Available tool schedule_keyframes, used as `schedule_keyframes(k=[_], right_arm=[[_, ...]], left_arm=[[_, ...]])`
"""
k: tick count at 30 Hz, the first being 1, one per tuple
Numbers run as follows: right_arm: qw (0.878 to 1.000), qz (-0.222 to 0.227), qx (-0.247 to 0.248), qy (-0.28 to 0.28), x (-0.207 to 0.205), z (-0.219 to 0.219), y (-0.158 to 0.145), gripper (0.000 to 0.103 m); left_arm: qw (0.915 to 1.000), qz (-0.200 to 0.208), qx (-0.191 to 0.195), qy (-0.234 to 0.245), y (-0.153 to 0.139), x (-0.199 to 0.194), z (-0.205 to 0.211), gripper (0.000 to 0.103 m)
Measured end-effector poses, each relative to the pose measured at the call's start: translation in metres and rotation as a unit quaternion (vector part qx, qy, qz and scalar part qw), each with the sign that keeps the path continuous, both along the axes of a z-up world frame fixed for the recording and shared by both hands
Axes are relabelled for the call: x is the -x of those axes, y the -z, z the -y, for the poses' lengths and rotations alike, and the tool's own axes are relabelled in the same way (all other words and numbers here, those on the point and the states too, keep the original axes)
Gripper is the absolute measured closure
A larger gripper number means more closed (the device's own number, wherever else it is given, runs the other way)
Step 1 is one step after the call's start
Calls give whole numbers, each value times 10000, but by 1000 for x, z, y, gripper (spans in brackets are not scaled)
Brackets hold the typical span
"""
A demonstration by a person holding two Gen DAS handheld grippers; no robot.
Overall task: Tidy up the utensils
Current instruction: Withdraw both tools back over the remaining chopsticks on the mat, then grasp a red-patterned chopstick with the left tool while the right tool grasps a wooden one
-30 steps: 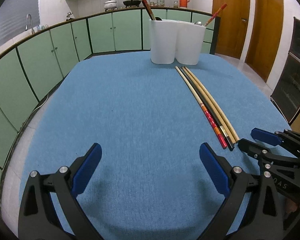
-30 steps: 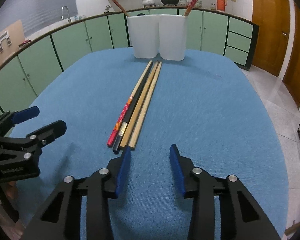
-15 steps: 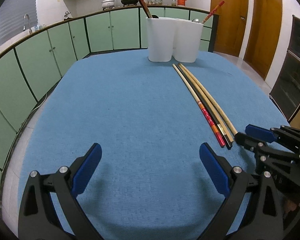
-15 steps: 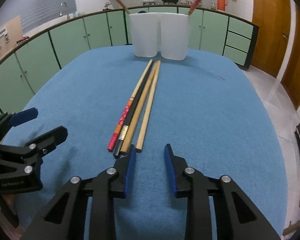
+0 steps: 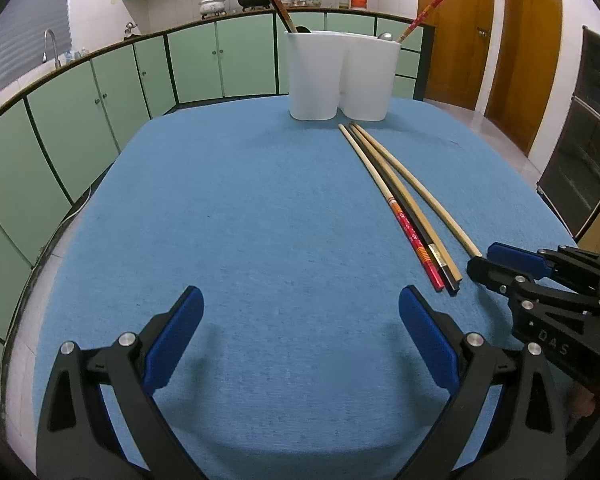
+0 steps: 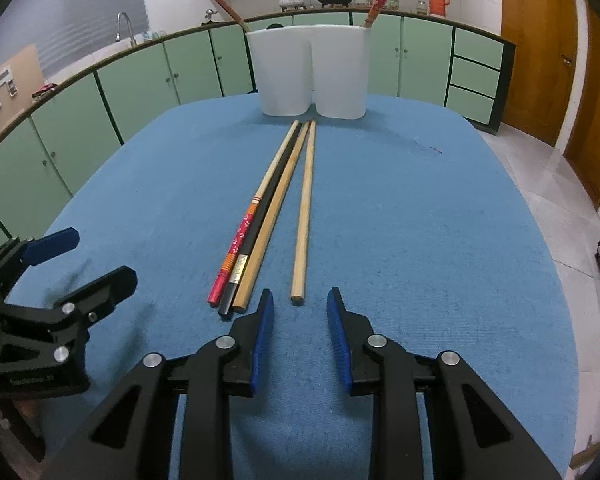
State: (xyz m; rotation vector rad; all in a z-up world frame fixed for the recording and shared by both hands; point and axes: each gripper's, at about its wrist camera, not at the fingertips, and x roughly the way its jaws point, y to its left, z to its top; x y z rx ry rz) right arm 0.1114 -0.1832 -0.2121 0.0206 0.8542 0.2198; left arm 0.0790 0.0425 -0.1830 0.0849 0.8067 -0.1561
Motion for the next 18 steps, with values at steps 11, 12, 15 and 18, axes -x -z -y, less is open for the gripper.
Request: schedule_keyframes(k=[11,12,15,18], right_arm=[[9995,-5,-171,248,6,23,-2,97],[9994,-9,-204,292,6,28,-2,97],[9990,-10,-258,364,8,35,-2,97],[9988,25,-324,379,8,38,-3,97]], left_arm=[[9995,-146,-5,294,4,-2,28,8],[9993,-178,-49,323,6,-4,32,8],[9988,-268,-163,389,11,-8,42,8],[9983,-376,-243,374,15,-14,47,8]])
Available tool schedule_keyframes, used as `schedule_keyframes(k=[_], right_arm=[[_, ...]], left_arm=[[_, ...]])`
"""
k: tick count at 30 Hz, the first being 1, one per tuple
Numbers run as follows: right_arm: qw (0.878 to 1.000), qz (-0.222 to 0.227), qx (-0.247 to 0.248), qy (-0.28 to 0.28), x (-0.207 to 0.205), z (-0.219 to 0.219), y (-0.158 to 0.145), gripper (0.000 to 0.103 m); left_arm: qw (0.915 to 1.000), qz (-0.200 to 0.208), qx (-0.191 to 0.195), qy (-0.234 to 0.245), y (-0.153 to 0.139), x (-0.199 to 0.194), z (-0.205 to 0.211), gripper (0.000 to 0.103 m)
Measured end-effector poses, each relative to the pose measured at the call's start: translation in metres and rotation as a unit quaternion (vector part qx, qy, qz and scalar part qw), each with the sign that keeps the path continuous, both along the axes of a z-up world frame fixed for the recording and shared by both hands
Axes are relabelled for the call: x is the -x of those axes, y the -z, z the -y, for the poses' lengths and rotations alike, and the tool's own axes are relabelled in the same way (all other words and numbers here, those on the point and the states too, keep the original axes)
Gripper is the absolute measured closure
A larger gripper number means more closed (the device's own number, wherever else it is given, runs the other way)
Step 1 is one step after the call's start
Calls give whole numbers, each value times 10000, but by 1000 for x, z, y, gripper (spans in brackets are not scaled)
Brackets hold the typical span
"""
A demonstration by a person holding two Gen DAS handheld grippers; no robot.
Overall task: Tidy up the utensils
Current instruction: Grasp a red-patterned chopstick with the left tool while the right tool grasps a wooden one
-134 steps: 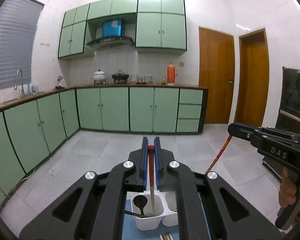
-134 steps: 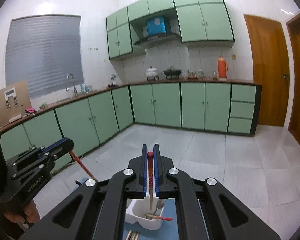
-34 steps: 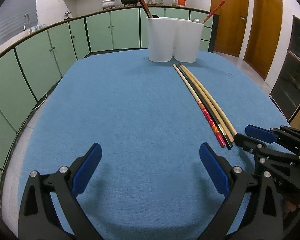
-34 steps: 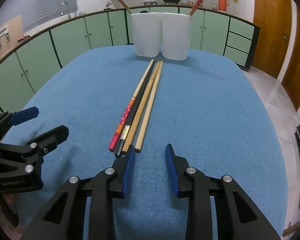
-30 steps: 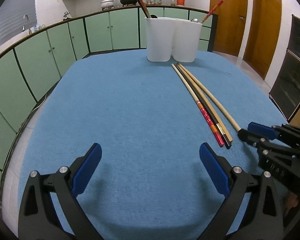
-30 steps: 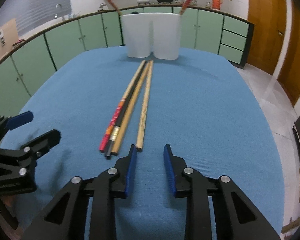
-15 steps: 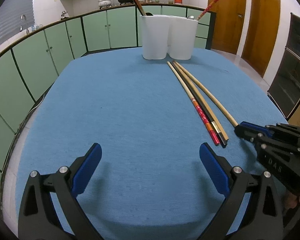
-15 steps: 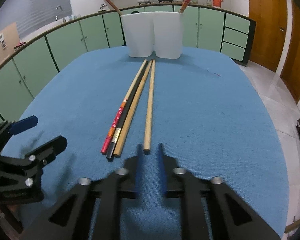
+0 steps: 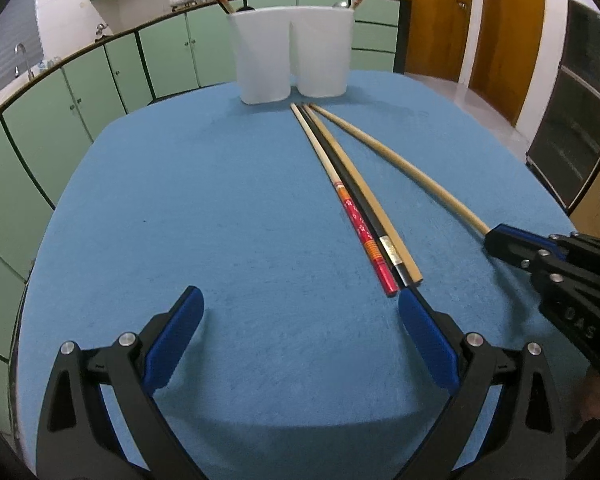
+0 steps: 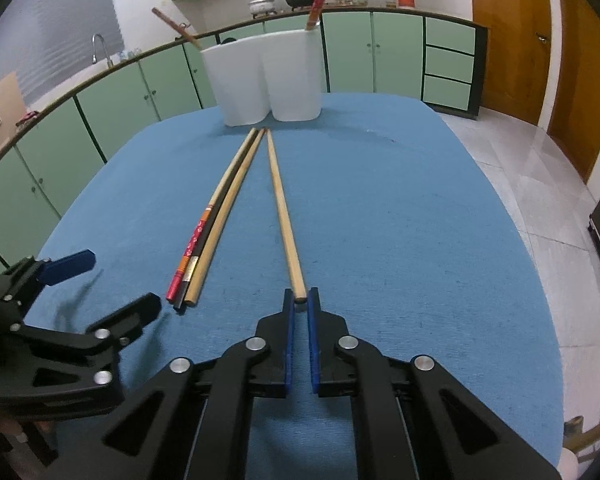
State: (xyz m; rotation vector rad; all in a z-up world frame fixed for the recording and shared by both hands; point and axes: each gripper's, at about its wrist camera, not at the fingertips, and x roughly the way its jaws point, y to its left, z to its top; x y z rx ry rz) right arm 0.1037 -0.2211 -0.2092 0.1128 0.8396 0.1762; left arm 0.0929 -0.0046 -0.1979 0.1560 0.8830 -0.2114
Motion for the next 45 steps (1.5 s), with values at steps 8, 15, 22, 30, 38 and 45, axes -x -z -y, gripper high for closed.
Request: schedule_keyframes(k=[8,15,22,30,38,45], right_arm=[[10000,-31,-31,-35,1,-1,4,97],[9999,-36,-89,-64,0,-1,4,97],[9999,-35,-65,-83,-1,-2,5,96],[9998,-68,-169,-95,-4,0,7,95],[9996,-70,-244,-82,-2,1,6,96],[9995,251,-146,-144,7,1,-19,97]], left_arm=[[9998,-182,77,-70,3,-10,8,19],[9995,-171,129,-227,-1,-9,-3,33],[9994,-180,197,-223,-2,-12,1,33],[9996,-130,245,-81,-2,-14,13,67],[9995,-21,317,23,-4,-8,16,97],[9984,443,334,-110,-35,5,-2,98]])
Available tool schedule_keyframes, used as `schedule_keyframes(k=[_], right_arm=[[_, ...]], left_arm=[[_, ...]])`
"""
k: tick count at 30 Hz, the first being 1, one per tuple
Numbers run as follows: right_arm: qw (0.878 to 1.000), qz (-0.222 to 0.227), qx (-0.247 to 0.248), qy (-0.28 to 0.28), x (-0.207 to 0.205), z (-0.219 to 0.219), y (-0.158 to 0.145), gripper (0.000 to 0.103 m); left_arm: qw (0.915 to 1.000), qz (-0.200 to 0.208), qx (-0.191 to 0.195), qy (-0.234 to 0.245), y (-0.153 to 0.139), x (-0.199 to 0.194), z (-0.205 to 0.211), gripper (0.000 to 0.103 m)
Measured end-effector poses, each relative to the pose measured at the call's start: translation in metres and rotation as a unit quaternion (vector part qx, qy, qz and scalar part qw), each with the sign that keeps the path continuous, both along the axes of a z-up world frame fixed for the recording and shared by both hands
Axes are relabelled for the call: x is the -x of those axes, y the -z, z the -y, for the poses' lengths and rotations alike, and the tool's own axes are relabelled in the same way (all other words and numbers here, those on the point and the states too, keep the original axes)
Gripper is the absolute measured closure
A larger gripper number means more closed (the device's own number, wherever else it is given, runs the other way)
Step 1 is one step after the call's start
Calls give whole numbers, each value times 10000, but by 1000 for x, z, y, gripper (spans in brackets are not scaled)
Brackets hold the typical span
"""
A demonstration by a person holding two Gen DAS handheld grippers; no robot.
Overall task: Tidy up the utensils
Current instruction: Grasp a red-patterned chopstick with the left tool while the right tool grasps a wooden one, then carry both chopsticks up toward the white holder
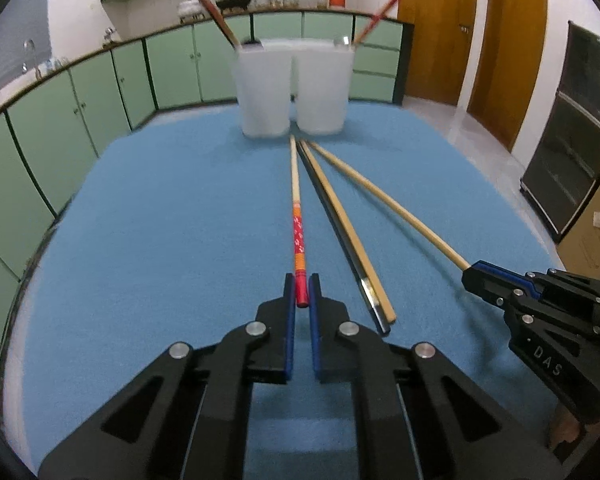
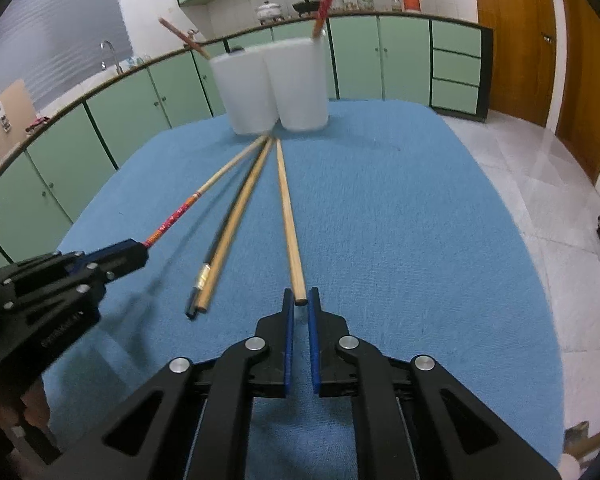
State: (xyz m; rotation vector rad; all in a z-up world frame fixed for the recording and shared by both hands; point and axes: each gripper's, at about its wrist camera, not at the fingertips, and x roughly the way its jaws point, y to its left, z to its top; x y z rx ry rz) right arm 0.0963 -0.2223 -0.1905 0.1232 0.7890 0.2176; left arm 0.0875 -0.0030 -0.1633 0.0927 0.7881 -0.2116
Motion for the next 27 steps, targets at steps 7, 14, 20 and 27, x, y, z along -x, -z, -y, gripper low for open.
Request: schedule_keyframes(k=[7,14,20,27], right_arm=[[9981,605,70,-10,5,8,-55,96],[9930,1173,-58,-99,-1,12,-120,97],[9889,1443,-250,-261,-14,13,-164,97],[9848,1633,-319,-498,-29,16,-196,97]], left_arm=[[9970,755,146,-50,-62,12,-8,98],[9886,1412,512,80,-127,6,-6,98],[9833,1641,775,168,-159,-12,-2,98],[9780,1835,967,227,-185,-21,-2,98]])
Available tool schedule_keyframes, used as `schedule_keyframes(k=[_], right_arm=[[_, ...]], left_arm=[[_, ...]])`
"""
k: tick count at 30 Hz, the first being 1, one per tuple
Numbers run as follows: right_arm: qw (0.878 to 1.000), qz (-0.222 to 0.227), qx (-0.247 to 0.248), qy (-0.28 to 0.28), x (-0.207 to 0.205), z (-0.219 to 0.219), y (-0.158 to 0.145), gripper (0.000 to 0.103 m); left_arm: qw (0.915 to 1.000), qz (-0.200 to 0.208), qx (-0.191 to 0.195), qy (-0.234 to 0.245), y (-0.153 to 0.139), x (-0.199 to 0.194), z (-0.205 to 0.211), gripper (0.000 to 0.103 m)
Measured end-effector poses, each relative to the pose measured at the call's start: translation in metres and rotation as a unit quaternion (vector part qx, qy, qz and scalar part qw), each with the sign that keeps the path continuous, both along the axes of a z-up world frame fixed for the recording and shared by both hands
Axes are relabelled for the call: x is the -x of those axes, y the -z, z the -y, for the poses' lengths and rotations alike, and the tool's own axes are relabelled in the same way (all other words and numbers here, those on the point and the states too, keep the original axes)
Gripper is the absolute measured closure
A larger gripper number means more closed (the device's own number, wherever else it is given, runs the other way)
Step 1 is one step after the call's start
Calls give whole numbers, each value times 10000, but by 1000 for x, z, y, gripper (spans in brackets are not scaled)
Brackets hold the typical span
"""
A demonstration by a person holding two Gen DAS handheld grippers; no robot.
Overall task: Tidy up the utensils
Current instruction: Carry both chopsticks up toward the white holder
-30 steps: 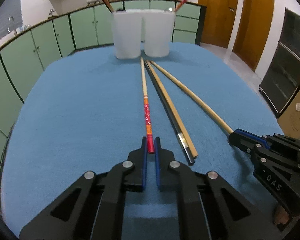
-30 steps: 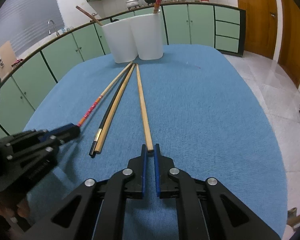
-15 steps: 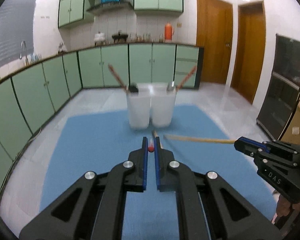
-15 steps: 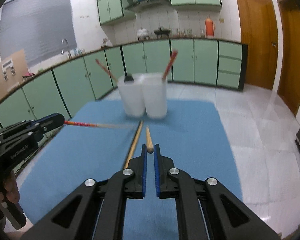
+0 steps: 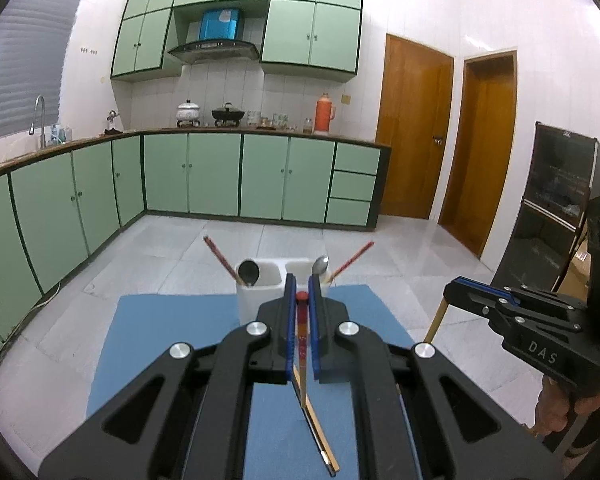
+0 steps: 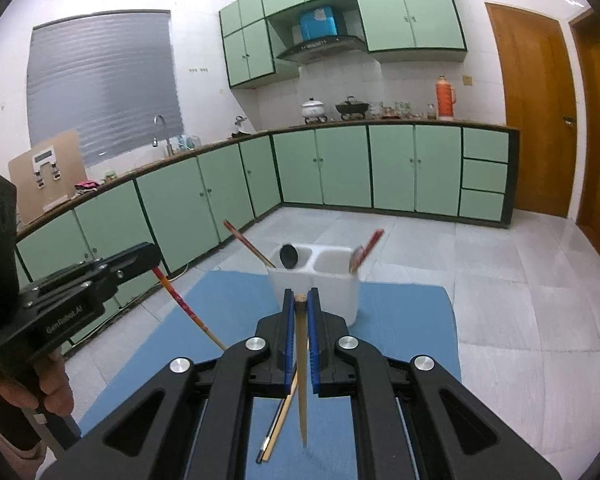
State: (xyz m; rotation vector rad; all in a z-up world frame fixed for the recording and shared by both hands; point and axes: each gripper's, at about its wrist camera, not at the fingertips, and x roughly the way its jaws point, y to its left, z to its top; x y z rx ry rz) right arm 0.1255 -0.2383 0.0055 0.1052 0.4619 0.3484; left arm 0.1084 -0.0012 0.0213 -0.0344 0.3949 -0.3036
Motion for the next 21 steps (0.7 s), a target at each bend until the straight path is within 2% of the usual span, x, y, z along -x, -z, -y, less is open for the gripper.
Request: schedule_keyframes(k=[12,21], right_arm=[[9984,556,18,31,-39,0,-54,97],[9956,915,-91,186,-101,0,-96,97]], left_arm=[[9984,546,54,-139,-38,-19,-3,98],[9952,922,124,-289,-68,-70,4,98]])
